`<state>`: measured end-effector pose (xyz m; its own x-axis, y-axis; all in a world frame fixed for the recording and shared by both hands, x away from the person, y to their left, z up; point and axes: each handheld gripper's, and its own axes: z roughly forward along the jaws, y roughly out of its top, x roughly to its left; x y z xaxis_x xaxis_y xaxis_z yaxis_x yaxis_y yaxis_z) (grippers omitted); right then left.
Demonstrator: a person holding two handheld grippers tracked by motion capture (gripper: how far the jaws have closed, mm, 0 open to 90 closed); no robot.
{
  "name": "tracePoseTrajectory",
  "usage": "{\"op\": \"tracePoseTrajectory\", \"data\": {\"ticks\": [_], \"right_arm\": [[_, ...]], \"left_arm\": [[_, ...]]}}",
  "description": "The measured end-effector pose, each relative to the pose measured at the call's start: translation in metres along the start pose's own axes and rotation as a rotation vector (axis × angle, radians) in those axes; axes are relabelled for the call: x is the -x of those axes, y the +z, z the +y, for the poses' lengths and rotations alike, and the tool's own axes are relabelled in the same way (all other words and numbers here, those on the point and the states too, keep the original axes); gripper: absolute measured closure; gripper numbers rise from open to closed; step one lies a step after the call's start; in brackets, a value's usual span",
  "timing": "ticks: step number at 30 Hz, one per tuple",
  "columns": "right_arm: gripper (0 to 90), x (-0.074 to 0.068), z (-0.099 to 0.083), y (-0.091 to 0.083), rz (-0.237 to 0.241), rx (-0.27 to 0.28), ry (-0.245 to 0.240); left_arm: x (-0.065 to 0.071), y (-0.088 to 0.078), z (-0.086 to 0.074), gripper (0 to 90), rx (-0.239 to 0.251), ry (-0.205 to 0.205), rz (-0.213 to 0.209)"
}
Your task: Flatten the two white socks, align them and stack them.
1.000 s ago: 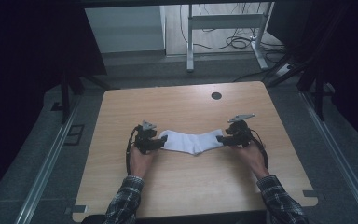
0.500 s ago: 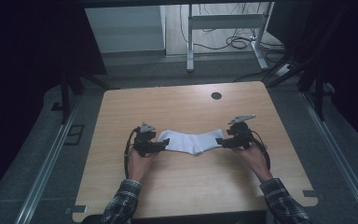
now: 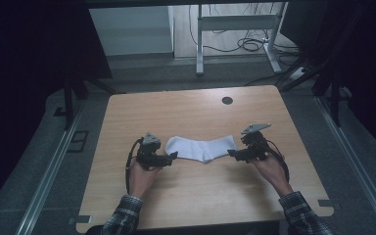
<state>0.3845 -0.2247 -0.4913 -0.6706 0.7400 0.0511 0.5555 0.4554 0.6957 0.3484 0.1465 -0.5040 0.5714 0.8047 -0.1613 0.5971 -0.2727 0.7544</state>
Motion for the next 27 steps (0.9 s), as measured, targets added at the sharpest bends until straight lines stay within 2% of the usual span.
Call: {"op": "tracePoseTrajectory", "data": {"ticks": [9,23,27], "right_arm": [[15.9,0.0,-0.007,-0.012,0.007,0.014,0.001],[11.9,-0.006,-0.022,-0.039,0.015,0.026,-0.019],[11.2,-0.008,-0.029,-0.047,0.01,0.026,-0.028]], "left_arm": [[0.007,-0.011,-0.01,13.4,-0.024,0.038,0.01],[0.014,-0.035,-0.033,5.6,-0.056,0.068,0.041],[0.015,-0.042,-0.041,4.3,-0.054,0.063,0.046]]}}
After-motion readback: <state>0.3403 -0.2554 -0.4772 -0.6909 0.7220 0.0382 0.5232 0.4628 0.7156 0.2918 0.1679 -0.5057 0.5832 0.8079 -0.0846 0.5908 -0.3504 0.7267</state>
